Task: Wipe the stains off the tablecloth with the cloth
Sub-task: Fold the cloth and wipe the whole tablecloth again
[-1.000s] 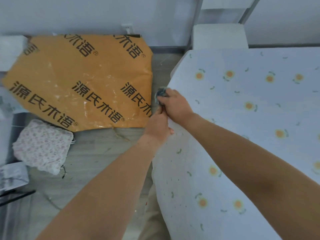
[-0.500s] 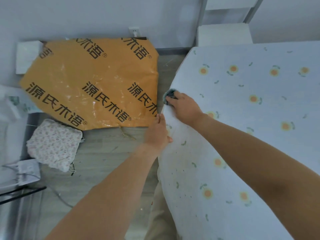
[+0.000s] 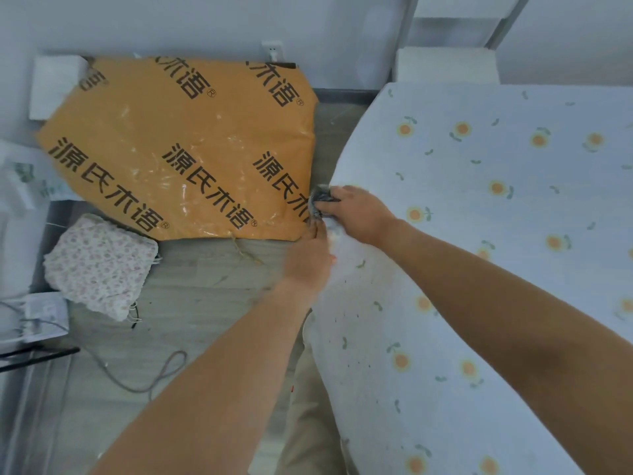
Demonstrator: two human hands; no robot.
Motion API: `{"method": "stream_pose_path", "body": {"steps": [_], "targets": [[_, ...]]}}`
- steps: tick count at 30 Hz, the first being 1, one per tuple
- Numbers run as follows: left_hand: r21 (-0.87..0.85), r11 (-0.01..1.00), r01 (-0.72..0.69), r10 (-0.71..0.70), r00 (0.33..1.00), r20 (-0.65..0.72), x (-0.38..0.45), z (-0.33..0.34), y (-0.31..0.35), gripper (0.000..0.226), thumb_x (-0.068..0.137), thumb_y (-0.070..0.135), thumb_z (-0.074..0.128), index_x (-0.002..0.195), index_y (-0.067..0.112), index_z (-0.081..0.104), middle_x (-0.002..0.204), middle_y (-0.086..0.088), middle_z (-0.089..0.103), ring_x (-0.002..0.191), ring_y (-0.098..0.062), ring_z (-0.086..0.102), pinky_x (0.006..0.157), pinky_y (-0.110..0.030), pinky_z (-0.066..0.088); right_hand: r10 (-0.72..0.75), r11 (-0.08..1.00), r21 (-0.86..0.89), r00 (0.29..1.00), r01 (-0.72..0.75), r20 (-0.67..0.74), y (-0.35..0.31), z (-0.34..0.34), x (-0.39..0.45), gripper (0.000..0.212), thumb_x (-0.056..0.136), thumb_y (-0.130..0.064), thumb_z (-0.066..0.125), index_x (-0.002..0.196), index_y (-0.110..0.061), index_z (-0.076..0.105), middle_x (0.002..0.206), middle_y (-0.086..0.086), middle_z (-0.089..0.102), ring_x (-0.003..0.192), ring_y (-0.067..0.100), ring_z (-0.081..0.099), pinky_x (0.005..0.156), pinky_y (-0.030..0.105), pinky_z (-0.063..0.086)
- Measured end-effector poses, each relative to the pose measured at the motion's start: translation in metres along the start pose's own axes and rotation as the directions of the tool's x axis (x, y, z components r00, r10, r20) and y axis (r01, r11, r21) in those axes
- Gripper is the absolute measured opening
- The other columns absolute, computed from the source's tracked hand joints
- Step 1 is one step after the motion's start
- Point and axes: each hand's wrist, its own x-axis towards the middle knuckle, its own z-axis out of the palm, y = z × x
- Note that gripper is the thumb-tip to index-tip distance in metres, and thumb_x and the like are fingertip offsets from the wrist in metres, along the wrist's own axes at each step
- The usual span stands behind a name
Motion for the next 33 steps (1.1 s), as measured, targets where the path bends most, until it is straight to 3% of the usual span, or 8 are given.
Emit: {"method": "stream_pose_path", "body": {"steps": [2, 5, 13, 15, 19, 26, 29, 33], "targets": [[-0.010, 0.999, -0.032, 0.032, 0.999, 0.008, -0.018, 0.011, -0.003, 0.082, 0.097, 0.029, 0.060, 0.158, 0.006, 0.010, 0.166, -0.012, 0.009, 0.139, -0.030, 0.040, 0.106, -0.038, 0.040, 0.292, 0.956, -0.008, 0.952, -0.294, -0.097, 0.040, -0.007, -0.019, 0.043, 0.092, -0.009, 0.052, 0.134, -0.017, 0.055, 0.123, 0.017, 0.054, 0.107, 0.039, 0.055, 0.090, 0.042, 0.045], [-0.058, 0.998, -0.024, 0.028, 0.997, 0.072, -0.030, 0.020, -0.007, 0.105, 0.087, 0.031, 0.075, 0.159, 0.010, 0.002, 0.166, -0.004, -0.012, 0.145, -0.027, 0.032, 0.110, -0.036, 0.038, 0.741, 0.671, 0.162, 0.645, -0.723, -0.189, 0.060, -0.006, -0.031, 0.043, 0.096, -0.013, 0.040, 0.138, -0.016, 0.048, 0.136, 0.017, 0.045, 0.110, 0.039, 0.053, 0.089, 0.043, 0.046], [0.001, 1.000, 0.018, -0.018, 0.997, 0.074, -0.042, 0.021, 0.002, 0.111, 0.087, 0.034, 0.075, 0.157, 0.004, -0.007, 0.166, -0.011, -0.009, 0.147, -0.029, 0.027, 0.111, -0.038, 0.037, 0.013, 1.000, -0.023, 0.999, -0.014, -0.040, -0.025, 0.022, -0.039, 0.043, 0.088, -0.013, 0.063, 0.130, -0.022, 0.060, 0.119, 0.014, 0.059, 0.098, 0.038, 0.059, 0.083, 0.043, 0.053], [0.011, 0.999, 0.044, -0.045, 0.995, 0.091, -0.051, 0.026, 0.003, 0.117, 0.084, 0.036, 0.078, 0.156, 0.001, -0.008, 0.165, -0.013, -0.011, 0.149, -0.031, 0.021, 0.114, -0.040, 0.033, 0.252, 0.967, 0.006, 0.952, -0.254, -0.175, 0.016, 0.016, -0.063, 0.039, 0.091, -0.013, 0.058, 0.130, -0.019, 0.060, 0.122, 0.018, 0.059, 0.098, 0.042, 0.060, 0.081, 0.044, 0.051], [0.050, 0.998, 0.029, -0.037, 0.988, 0.150, -0.058, 0.034, 0.005, 0.131, 0.077, 0.037, 0.083, 0.154, -0.002, -0.015, 0.161, -0.017, -0.024, 0.149, -0.033, 0.023, 0.113, -0.038, 0.037, 0.799, 0.601, 0.220, 0.566, -0.769, -0.203, 0.033, 0.015, -0.082, 0.038, 0.098, -0.017, 0.041, 0.134, -0.018, 0.052, 0.135, 0.015, 0.049, 0.104, 0.037, 0.058, 0.078, 0.037, 0.046], [0.019, 0.999, 0.043, -0.044, 0.999, 0.028, -0.083, 0.044, 0.010, 0.110, 0.089, 0.039, 0.071, 0.155, -0.001, -0.008, 0.164, -0.020, -0.009, 0.152, -0.029, 0.011, 0.117, -0.035, 0.026, 0.160, 0.979, 0.124, 0.987, -0.161, 0.025, -0.077, 0.035, -0.064, 0.040, 0.094, -0.022, 0.051, 0.133, -0.032, 0.055, 0.124, 0.005, 0.053, 0.107, 0.032, 0.056, 0.088, 0.040, 0.050], [-0.016, 0.998, 0.066, -0.065, 0.996, 0.069, -0.117, 0.070, 0.008, 0.123, 0.080, 0.043, 0.079, 0.155, -0.002, -0.008, 0.162, -0.019, -0.020, 0.152, -0.031, 0.008, 0.117, -0.035, 0.028, 0.262, 0.964, 0.061, 0.964, -0.259, -0.042, -0.021, 0.026, -0.096, 0.040, 0.097, -0.021, 0.047, 0.134, -0.034, 0.054, 0.132, 0.005, 0.054, 0.111, 0.035, 0.055, 0.091, 0.041, 0.048], [-0.091, 0.994, 0.062, -0.052, 0.993, 0.102, -0.128, 0.080, 0.002, 0.133, 0.073, 0.032, 0.087, 0.154, -0.001, -0.014, 0.159, -0.010, -0.033, 0.153, -0.025, -0.001, 0.118, -0.030, 0.026, 0.741, 0.672, 0.180, 0.658, -0.719, -0.135, 0.008, 0.022, -0.110, 0.044, 0.094, -0.011, 0.037, 0.135, -0.022, 0.050, 0.140, 0.013, 0.044, 0.104, 0.037, 0.058, 0.079, 0.038, 0.047]]}}
